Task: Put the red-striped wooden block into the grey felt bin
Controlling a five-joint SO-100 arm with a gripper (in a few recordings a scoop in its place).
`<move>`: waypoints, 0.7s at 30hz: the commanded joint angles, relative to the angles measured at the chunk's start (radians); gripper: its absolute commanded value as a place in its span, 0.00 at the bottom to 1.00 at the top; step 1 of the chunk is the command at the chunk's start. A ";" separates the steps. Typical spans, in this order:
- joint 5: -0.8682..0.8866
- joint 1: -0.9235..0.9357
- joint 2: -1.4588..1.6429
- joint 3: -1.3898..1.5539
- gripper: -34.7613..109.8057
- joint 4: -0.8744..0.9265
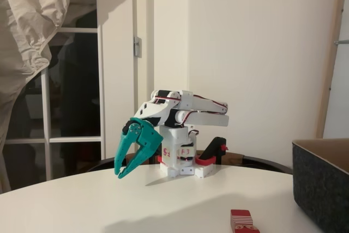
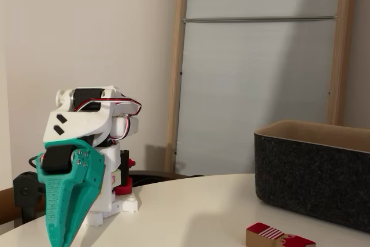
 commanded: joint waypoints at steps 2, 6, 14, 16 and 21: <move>0.008 0.011 0.032 0.012 0.24 0.005; 0.080 0.011 0.032 0.005 0.25 0.003; 0.199 0.014 0.028 -0.121 0.30 0.002; 0.233 0.018 0.023 -0.173 0.31 0.002; 0.328 0.021 -0.023 -0.341 0.34 0.000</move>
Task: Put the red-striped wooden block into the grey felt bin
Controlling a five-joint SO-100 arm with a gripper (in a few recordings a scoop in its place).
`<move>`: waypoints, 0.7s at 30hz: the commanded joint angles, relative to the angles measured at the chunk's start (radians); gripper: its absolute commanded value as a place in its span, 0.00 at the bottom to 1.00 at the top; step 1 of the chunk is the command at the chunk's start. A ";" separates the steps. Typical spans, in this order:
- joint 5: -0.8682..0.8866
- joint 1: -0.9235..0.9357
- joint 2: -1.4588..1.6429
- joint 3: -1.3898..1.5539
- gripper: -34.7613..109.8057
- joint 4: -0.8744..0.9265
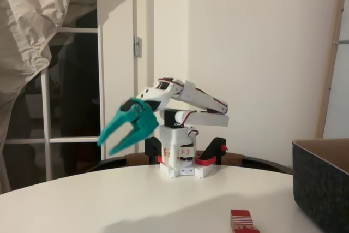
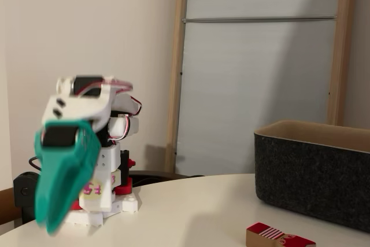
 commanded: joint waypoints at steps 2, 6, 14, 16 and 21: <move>0.078 0.012 -0.054 -0.183 0.34 0.000; 0.158 0.006 -0.164 -0.333 0.33 -0.051; 0.272 -0.114 -0.445 -0.584 0.34 -0.233; 0.279 -0.158 -0.520 -0.618 0.34 -0.298; 0.270 -0.276 -0.723 -0.712 0.36 -0.436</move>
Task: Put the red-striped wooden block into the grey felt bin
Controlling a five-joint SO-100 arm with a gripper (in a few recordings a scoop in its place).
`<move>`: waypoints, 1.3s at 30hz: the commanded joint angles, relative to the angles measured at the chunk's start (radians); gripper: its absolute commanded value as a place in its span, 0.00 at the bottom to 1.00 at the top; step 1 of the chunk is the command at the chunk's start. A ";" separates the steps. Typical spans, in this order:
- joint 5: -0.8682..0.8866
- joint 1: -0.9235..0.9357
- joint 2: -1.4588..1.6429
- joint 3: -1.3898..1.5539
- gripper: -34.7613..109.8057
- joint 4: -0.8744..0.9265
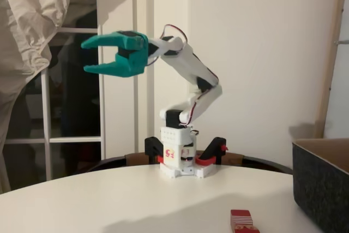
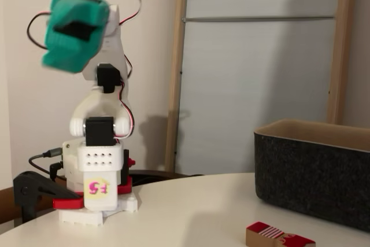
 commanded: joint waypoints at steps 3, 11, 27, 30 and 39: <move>-0.012 -0.118 -0.195 -0.117 0.36 -0.137; -0.245 -0.281 -0.430 -0.262 0.36 -0.184; -1.390 -0.554 -0.646 -0.480 0.48 0.532; -1.416 -0.568 -0.666 -0.500 0.46 0.661; -1.370 -0.607 -0.701 -0.491 0.55 1.009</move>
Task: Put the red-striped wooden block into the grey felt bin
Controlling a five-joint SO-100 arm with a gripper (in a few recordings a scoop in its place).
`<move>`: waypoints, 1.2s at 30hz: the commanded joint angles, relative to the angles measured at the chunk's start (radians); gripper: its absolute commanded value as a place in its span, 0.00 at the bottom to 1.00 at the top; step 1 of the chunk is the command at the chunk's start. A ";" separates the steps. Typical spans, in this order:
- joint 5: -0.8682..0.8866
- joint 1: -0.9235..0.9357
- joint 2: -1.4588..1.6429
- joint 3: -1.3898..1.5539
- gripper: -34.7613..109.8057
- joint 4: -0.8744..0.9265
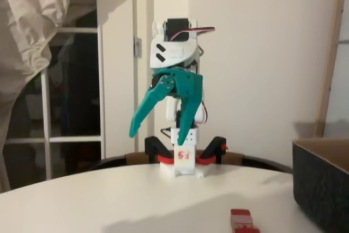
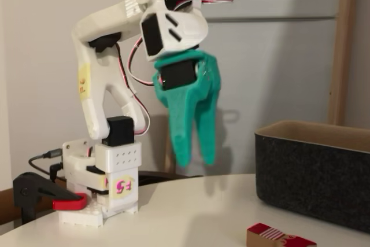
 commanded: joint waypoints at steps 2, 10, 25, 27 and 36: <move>-0.075 -0.055 -0.006 -0.011 0.55 0.103; -0.325 -0.206 -0.124 -0.008 0.58 0.101; -0.528 -0.420 -0.327 -0.049 0.53 0.057; -0.558 -0.439 -0.373 -0.069 0.52 0.055; -0.673 -0.494 -0.518 -0.115 0.51 -0.017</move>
